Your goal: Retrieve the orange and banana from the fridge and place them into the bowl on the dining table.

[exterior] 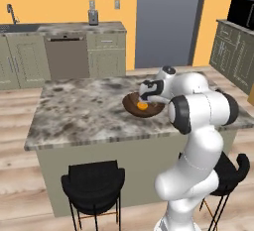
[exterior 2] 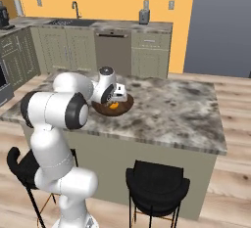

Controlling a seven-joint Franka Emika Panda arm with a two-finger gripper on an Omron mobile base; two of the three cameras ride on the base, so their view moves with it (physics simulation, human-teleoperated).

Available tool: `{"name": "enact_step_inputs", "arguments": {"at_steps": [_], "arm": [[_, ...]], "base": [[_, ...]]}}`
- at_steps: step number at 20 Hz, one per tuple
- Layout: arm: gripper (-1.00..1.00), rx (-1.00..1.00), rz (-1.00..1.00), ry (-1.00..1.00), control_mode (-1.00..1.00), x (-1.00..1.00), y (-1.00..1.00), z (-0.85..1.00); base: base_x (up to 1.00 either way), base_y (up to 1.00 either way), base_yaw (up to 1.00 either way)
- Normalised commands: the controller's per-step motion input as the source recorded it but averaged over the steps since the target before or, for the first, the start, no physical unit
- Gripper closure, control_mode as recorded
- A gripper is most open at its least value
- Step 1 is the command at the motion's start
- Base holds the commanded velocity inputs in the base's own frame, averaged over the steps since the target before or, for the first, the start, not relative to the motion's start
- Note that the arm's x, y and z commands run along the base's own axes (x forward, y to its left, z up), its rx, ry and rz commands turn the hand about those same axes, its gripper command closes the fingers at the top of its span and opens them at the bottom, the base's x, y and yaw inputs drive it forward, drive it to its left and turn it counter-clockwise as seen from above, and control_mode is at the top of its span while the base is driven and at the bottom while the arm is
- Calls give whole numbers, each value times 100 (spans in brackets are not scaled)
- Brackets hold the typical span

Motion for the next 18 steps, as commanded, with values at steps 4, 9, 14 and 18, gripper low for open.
{"name": "enact_step_inputs", "arguments": {"at_steps": [4, 9, 14, 18], "arm": [[100, 0, 0, 0, -100, 41, 2, -23], [-100, 0, 0, 0, -100, 30, 2, -11], [-100, 0, -1, 0, -100, 27, 0, 0], [-100, 0, -2, 0, -100, 12, 0, 0]], "base": [[0, 0, 0], [0, 0, 0], [0, 0, 0], [0, 0, 0]]}}
